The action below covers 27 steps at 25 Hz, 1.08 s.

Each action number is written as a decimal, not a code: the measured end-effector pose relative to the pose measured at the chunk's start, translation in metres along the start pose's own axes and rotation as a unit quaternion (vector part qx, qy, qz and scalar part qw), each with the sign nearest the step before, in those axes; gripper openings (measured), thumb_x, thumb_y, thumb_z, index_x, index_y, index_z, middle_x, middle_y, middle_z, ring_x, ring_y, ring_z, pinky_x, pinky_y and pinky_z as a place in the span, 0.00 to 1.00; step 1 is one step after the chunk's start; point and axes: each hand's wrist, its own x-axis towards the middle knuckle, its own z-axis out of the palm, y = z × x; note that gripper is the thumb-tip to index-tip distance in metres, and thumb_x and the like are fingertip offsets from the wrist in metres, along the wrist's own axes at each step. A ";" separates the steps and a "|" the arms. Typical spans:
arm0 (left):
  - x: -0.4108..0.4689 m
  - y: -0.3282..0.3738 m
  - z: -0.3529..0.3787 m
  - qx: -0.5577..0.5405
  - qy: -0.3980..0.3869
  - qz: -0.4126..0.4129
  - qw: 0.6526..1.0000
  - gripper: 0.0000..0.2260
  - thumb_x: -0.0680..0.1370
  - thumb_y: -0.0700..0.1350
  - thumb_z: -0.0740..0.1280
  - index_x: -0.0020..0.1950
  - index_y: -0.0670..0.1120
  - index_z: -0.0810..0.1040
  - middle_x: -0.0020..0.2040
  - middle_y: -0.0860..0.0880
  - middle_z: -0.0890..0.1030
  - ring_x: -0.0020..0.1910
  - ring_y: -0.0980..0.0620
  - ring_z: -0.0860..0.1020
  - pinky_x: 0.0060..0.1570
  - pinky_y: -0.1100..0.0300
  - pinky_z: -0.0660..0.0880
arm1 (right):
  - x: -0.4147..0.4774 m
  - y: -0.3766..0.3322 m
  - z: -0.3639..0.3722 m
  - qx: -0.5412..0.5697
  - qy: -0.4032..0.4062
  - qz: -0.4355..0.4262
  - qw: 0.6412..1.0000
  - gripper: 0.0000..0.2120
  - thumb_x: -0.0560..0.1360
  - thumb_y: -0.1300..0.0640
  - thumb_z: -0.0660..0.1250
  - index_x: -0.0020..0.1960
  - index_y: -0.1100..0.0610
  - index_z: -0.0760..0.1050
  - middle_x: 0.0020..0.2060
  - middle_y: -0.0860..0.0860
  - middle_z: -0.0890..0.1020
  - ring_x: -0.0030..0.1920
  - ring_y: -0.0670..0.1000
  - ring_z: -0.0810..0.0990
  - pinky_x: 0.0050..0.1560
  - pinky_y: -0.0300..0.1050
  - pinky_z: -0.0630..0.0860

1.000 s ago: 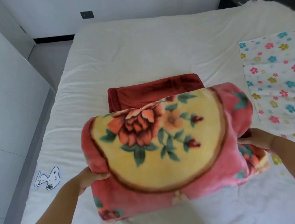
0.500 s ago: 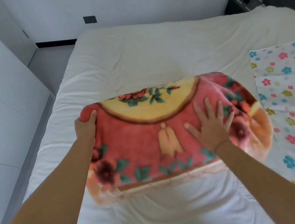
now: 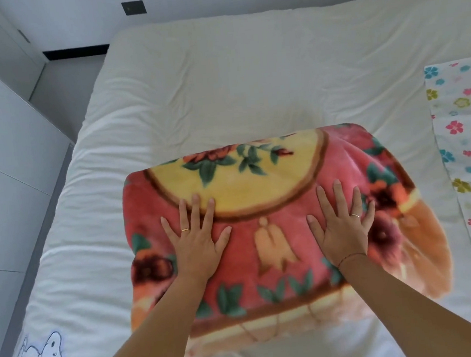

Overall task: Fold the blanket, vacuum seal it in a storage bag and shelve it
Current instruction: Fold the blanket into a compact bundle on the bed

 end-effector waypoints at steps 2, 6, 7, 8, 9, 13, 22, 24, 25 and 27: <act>0.005 0.000 0.019 0.003 0.006 -0.008 1.000 0.32 0.77 0.68 0.39 0.78 0.55 0.54 0.79 0.49 0.54 0.77 0.43 0.52 0.68 0.29 0.45 | 0.005 -0.003 0.020 0.005 0.041 -0.011 0.999 0.32 0.77 0.34 0.40 0.76 0.45 0.57 0.77 0.52 0.57 0.75 0.65 0.51 0.71 0.71 0.45; 0.027 -0.002 0.047 -0.005 0.030 -0.015 0.999 0.31 0.77 0.65 0.46 0.77 0.54 0.54 0.78 0.47 0.54 0.77 0.41 0.52 0.68 0.28 0.45 | 0.025 -0.005 0.050 0.000 0.108 -0.025 0.994 0.29 0.77 0.39 0.48 0.76 0.47 0.56 0.76 0.53 0.59 0.75 0.66 0.53 0.70 0.71 0.45; 0.030 -0.001 0.052 -0.010 0.039 -0.017 0.999 0.31 0.76 0.64 0.48 0.77 0.53 0.53 0.78 0.47 0.55 0.76 0.41 0.52 0.68 0.28 0.45 | 0.029 -0.004 0.057 0.002 0.118 -0.027 0.993 0.29 0.77 0.39 0.48 0.76 0.47 0.56 0.76 0.53 0.59 0.75 0.66 0.53 0.70 0.71 0.45; 0.032 -0.002 0.057 -0.014 0.051 -0.021 0.998 0.31 0.76 0.64 0.49 0.77 0.53 0.52 0.78 0.46 0.55 0.76 0.41 0.53 0.68 0.28 0.45 | 0.031 -0.004 0.062 0.000 0.129 -0.028 0.991 0.29 0.77 0.40 0.48 0.76 0.47 0.56 0.76 0.53 0.59 0.75 0.66 0.53 0.71 0.71 0.45; 0.032 -0.001 0.060 -0.018 0.057 -0.023 0.998 0.31 0.76 0.63 0.49 0.77 0.53 0.52 0.78 0.46 0.55 0.76 0.41 0.53 0.68 0.29 0.45 | 0.031 -0.004 0.067 -0.003 0.140 -0.030 0.990 0.29 0.77 0.40 0.48 0.76 0.47 0.56 0.76 0.53 0.59 0.74 0.66 0.53 0.71 0.71 0.45; 0.033 -0.001 0.056 -0.009 0.057 -0.020 0.998 0.31 0.76 0.63 0.48 0.77 0.54 0.51 0.78 0.47 0.55 0.76 0.41 0.52 0.68 0.30 0.43 | 0.032 -0.008 0.061 -0.012 0.146 -0.036 0.989 0.28 0.78 0.41 0.49 0.76 0.47 0.56 0.76 0.53 0.59 0.74 0.66 0.53 0.71 0.71 0.45; -0.016 0.017 -0.022 -0.085 0.011 -0.070 0.994 0.34 0.76 0.68 0.41 0.78 0.53 0.49 0.79 0.50 0.51 0.78 0.46 0.46 0.72 0.37 0.41 | -0.013 -0.020 -0.031 0.049 0.099 -0.028 0.993 0.30 0.75 0.40 0.56 0.75 0.49 0.63 0.75 0.54 0.63 0.74 0.62 0.60 0.71 0.68 0.49; -0.028 0.044 -0.041 -0.119 0.018 -0.036 0.992 0.34 0.76 0.67 0.46 0.79 0.51 0.49 0.79 0.49 0.52 0.78 0.45 0.47 0.73 0.39 0.41 | -0.032 -0.012 -0.055 0.123 0.100 -0.008 0.987 0.35 0.75 0.43 0.62 0.77 0.51 0.55 0.76 0.55 0.58 0.74 0.59 0.59 0.73 0.62 0.49; -0.033 0.060 -0.048 -0.128 0.029 -0.005 0.991 0.34 0.77 0.66 0.50 0.79 0.50 0.50 0.78 0.48 0.55 0.77 0.45 0.49 0.73 0.40 0.42 | -0.042 -0.005 -0.066 0.157 0.103 0.009 0.982 0.37 0.75 0.44 0.65 0.78 0.51 0.53 0.77 0.55 0.56 0.74 0.57 0.59 0.73 0.60 0.51; -0.040 0.093 -0.060 -0.139 0.052 0.053 0.987 0.34 0.78 0.63 0.56 0.78 0.47 0.53 0.77 0.46 0.60 0.77 0.44 0.53 0.73 0.42 0.44 | -0.063 0.018 -0.084 0.191 0.110 0.039 0.975 0.40 0.75 0.46 0.67 0.78 0.51 0.50 0.77 0.54 0.56 0.74 0.56 0.60 0.72 0.58 0.54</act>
